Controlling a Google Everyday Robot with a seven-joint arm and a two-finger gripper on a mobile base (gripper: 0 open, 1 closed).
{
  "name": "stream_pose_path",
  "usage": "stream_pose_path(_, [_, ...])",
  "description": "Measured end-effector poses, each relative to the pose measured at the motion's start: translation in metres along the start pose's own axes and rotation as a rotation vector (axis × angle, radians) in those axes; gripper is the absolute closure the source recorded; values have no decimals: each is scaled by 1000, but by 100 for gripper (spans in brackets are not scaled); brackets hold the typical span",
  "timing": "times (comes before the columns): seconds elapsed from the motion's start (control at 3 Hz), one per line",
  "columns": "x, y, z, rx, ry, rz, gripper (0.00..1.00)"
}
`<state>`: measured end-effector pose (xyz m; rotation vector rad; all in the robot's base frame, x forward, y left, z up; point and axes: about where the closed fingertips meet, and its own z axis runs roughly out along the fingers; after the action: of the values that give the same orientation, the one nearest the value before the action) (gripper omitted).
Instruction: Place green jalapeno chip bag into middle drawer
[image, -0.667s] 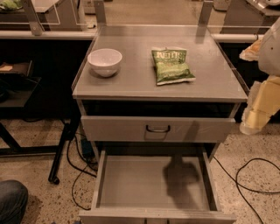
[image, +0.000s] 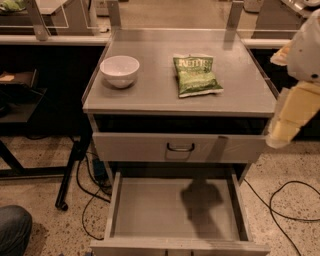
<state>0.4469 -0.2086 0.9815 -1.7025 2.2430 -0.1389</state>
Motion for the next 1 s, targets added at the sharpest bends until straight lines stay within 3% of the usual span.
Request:
stream_pose_path(0.33, [-37, -20, -3, 35, 34, 35, 0])
stream_pose_path(1.0, [-45, -26, 1, 39, -10, 72, 0])
